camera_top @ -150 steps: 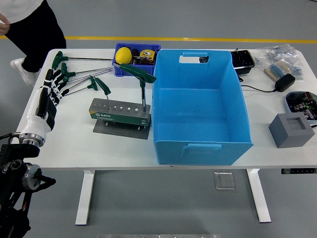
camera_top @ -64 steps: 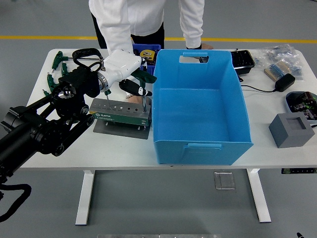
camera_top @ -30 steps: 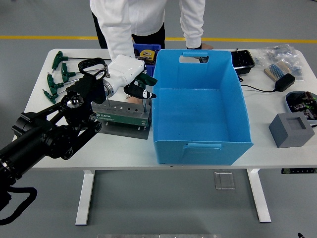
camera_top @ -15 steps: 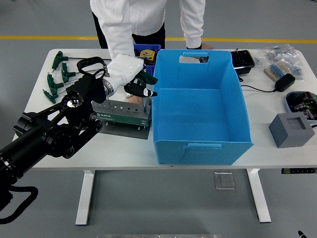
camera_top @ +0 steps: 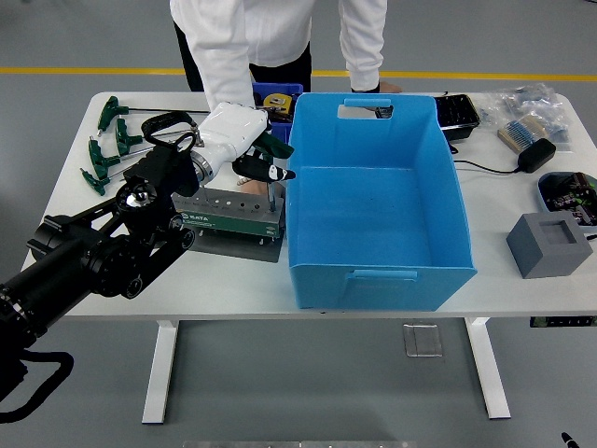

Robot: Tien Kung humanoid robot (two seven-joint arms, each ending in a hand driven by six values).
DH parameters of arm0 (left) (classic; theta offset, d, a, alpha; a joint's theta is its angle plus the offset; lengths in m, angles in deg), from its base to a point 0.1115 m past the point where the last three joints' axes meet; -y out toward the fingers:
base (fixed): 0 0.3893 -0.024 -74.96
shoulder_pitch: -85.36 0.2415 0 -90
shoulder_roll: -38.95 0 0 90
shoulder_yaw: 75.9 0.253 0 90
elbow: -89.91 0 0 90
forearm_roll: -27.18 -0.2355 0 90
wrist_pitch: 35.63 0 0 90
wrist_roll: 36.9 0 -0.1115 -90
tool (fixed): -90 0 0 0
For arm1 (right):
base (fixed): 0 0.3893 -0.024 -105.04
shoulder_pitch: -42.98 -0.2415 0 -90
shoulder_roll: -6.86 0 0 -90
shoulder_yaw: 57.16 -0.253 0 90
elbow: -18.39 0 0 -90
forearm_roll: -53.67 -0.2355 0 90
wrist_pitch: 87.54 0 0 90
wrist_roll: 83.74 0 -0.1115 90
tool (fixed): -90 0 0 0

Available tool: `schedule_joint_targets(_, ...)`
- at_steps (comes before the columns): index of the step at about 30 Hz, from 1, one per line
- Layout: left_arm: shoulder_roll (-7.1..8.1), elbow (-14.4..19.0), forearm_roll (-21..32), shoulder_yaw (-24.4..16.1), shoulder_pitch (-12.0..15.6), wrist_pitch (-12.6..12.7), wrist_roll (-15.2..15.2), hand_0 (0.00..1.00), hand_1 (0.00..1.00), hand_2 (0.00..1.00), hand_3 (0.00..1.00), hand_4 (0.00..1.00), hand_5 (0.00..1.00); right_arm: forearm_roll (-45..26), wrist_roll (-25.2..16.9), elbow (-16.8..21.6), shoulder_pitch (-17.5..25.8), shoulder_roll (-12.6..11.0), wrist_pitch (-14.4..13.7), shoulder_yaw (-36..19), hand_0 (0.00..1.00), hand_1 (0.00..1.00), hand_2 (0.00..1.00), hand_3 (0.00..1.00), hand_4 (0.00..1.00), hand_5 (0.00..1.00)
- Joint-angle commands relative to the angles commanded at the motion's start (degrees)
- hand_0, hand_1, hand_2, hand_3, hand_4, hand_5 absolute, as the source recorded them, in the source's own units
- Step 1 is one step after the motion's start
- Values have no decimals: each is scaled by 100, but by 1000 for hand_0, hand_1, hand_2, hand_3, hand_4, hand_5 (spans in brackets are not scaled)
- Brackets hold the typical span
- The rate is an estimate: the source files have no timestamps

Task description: Lift tool from toolbox,place it in box,lift tool from toolbox,place it in box

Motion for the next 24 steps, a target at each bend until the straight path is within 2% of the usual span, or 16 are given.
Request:
schedule_joint_targets(4,14,10,8,-1,-7,87,-23,140,2,35,42,998,597,9,5,0,4,6,-4,-15,628,578,706,771,995,944)
schedule_joint_targets(5,18,14,8,-2,-10,100,-29,122,2,12,26,953,561,11,8,0,4,7,-5,-17,629,577,706,771,995,943)
schedule_joint_targets(10,66,105,19,-1,-32,132,-48,122,2,12,26,953,561,55,24,0,20,19,-10,-66,629,577,706,771,995,943)
schedule_joint_targets(11,81,130,26,5,-39,128,-44,111,2,2,16,858,541,63,26,0,24,20,-9,-73,629,576,706,771,995,943)
schedule_joint_targets(12,95,155,34,12,-45,121,-39,111,2,2,16,858,541,71,28,0,28,21,-9,-81,629,576,706,771,995,943)
schedule_joint_targets(16,173,297,76,45,-76,13,-12,111,2,2,16,858,541,117,38,0,48,30,-9,-134,629,576,706,771,995,943)
schedule_joint_targets(17,190,327,86,51,-82,-12,-6,102,2,2,15,783,508,125,39,0,52,31,-9,-141,628,576,705,769,995,943)
schedule_joint_targets(22,304,560,198,50,-156,-208,70,102,2,2,15,783,508,191,47,0,84,36,-9,-206,628,576,705,769,995,943)
schedule_joint_targets(23,314,591,228,46,-168,-229,80,100,2,2,14,740,469,202,49,0,89,37,-10,-216,629,572,703,771,995,942)
schedule_joint_targets(24,325,629,262,40,-180,-252,88,100,2,2,14,740,469,212,52,0,95,39,-9,-225,629,572,703,771,995,942)
